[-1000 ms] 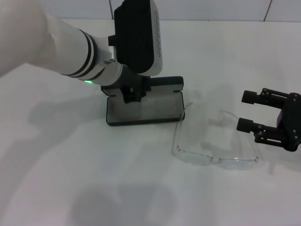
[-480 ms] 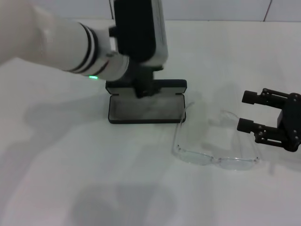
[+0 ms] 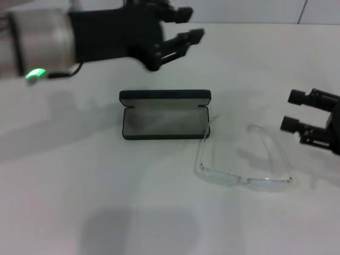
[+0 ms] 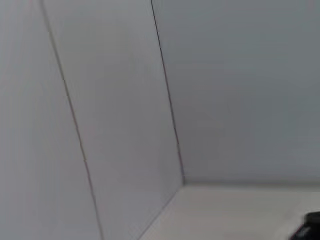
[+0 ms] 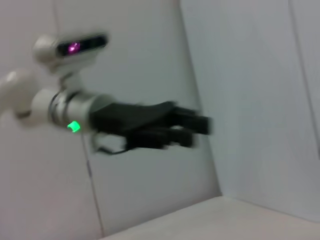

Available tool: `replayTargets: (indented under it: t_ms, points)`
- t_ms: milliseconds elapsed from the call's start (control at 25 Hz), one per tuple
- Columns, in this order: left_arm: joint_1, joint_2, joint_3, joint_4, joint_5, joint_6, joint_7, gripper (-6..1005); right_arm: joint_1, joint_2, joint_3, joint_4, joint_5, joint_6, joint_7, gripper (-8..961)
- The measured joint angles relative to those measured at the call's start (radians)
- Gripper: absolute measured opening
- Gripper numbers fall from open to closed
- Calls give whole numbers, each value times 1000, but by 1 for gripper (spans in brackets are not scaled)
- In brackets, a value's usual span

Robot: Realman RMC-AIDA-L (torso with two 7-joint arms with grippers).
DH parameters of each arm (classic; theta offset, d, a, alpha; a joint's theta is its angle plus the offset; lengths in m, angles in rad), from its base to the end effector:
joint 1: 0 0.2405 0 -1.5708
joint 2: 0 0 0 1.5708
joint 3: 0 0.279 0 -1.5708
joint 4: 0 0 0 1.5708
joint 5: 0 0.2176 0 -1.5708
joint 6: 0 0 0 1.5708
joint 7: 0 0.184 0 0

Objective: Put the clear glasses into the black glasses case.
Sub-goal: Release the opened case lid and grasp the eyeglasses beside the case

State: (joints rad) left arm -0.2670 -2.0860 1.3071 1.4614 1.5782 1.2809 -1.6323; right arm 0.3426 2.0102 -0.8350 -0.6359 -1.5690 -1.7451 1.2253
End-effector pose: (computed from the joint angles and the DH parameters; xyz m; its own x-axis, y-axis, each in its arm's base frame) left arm -0.1319 0.3524 0.0006 0.8440 -0.0659 0.5323 0.1644 -0.9129 -0.3737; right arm 0.2725 0.3133 0.0039 0.6623 -0.1605 -0.7318 -0.3953 -0.9046 -0.1594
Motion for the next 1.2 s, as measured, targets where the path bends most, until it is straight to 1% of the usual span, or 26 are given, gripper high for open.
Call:
replayTargets:
  t_ms: [40, 80, 160, 200, 240, 280, 360, 440, 520, 560, 600, 680, 720, 800, 840, 880, 920, 1080, 1200]
  points:
    - [0, 0, 0, 0, 0, 0, 0, 353, 2, -4, 12, -13, 0, -2, 28, 692]
    - [19, 0, -27, -50, -64, 45, 51, 353, 4, -10, 19, -31, -2, -4, 65, 692]
    - [48, 0, -86, -188, -197, 168, 162, 353, 9, -31, 21, -83, -9, -8, 154, 692]
    - [53, 0, -106, -238, -230, 208, 188, 353, 13, -42, 19, -115, -19, -10, 210, 692]
    - [58, 0, -128, -290, -268, 254, 218, 353, 24, -58, 16, -166, -45, -18, 283, 692]
    - [63, 0, -153, -346, -301, 309, 251, 353, 34, -65, 14, -194, -68, -29, 318, 692]
    - [77, 0, -185, -410, -323, 377, 298, 353, 77, -84, 5, -295, -153, -72, 434, 692]
    - [101, 0, -203, -458, -324, 411, 343, 354, 133, -92, -1, -396, -247, -115, 560, 692]
    - [115, 1, -205, -484, -316, 426, 374, 354, 217, -94, -12, -503, -370, -149, 690, 692]
    - [123, 1, -205, -498, -307, 434, 395, 354, 217, -94, -12, -503, -370, -149, 690, 692]
    - [130, 2, -206, -517, -292, 441, 420, 354, 293, -94, -41, -570, -473, -181, 783, 692]
    - [138, 3, -207, -535, -272, 445, 441, 354, 351, -95, -71, -599, -549, -203, 824, 691]
    - [145, 3, -209, -547, -259, 445, 454, 354, 395, -93, -99, -607, -611, -217, 847, 691]
    - [160, 4, -222, -561, -245, 445, 467, 354, 444, -87, -134, -604, -665, -226, 861, 691]
    - [169, 4, -234, -565, -241, 445, 470, 354, 486, -76, -171, -594, -718, -230, 868, 691]
    - [181, 4, -248, -569, -237, 445, 472, 354, 511, -68, -194, -586, -745, -229, 870, 691]
    - [192, 4, -261, -571, -233, 445, 472, 354, 531, -58, -215, -579, -771, -229, 870, 691]
    - [221, 1, -285, -577, -226, 447, 482, 353, 603, -7, -312, -550, -845, -217, 855, 691]
    - [224, 0, -304, -589, -226, 447, 491, 353, 633, 4, -366, -529, -855, -208, 852, 691]
